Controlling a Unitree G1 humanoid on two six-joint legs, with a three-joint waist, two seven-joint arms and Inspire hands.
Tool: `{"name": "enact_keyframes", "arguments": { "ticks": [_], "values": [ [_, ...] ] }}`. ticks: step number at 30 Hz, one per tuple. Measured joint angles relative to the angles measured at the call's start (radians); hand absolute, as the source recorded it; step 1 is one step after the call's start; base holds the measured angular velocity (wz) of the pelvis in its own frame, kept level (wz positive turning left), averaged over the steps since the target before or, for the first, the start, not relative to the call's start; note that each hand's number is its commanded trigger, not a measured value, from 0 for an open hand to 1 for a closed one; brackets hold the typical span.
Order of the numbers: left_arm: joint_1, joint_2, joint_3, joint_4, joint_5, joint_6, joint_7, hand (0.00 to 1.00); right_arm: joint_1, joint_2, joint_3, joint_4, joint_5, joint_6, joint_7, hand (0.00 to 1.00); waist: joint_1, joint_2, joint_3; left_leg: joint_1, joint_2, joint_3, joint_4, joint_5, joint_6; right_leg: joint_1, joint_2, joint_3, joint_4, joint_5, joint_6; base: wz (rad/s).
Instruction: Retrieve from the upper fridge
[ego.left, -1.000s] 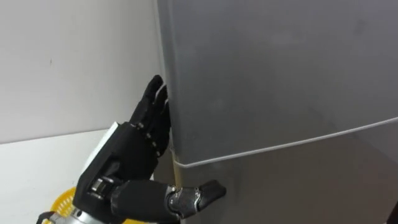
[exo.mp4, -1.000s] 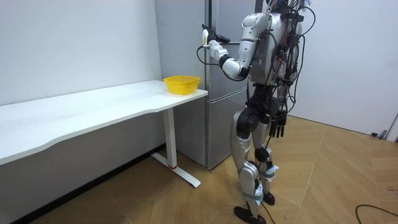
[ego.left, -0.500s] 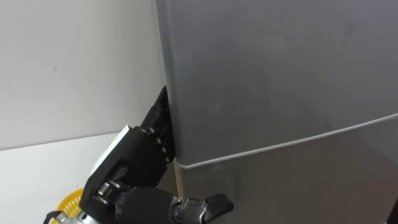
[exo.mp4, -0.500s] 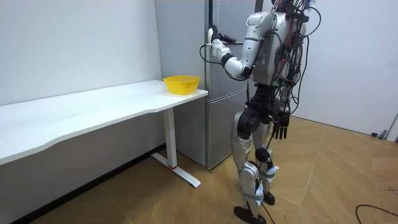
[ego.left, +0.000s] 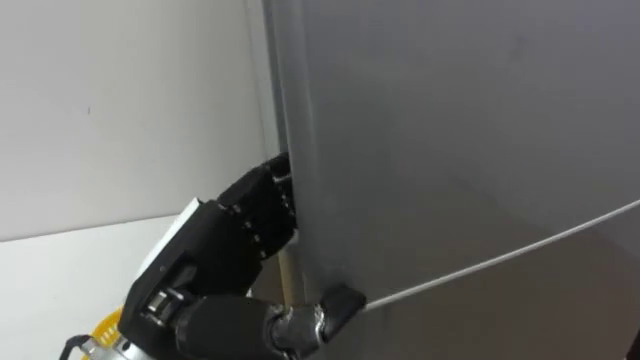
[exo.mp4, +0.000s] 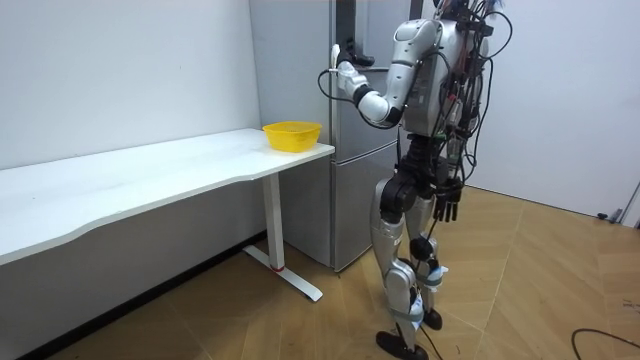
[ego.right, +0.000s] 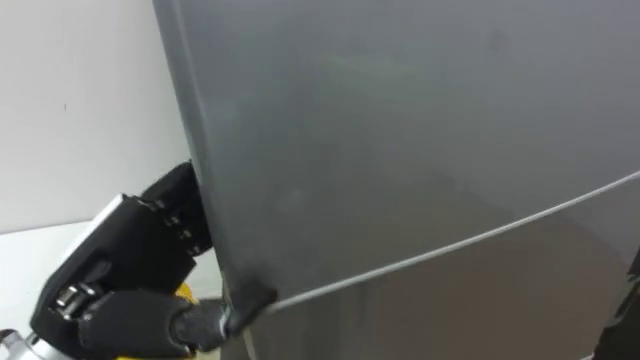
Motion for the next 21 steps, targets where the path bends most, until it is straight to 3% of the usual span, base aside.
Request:
{"name": "enact_keyframes", "arguments": {
  "ticks": [6,13,21],
  "values": [
    [0.000,0.000,-0.001,0.000,-0.002,0.000,-0.021,0.00,0.002,-0.002,0.000,0.010,0.000,0.000,0.000,0.00,-0.001,0.003,-0.0017,0.005,0.000,0.001,0.000,0.000,0.000,0.000,0.002,0.004,0.000,0.000,0.000,-0.01],
    [-0.002,0.001,-0.025,-0.015,-0.117,0.000,-0.067,0.00,0.007,-0.005,0.000,0.012,-0.006,0.000,-0.013,0.00,0.000,0.002,-0.0014,-0.001,0.000,0.000,0.000,0.000,0.000,-0.016,0.004,0.016,0.001,0.000,0.000,-0.02],
    [-0.002,0.002,-0.035,-0.018,-0.151,0.000,-0.086,0.00,0.009,-0.005,0.001,0.018,-0.007,-0.001,-0.030,0.00,-0.004,-0.003,-0.0013,-0.002,0.001,0.000,0.000,0.000,0.000,-0.015,0.005,0.016,0.002,0.000,0.000,0.00]
  ]
}}
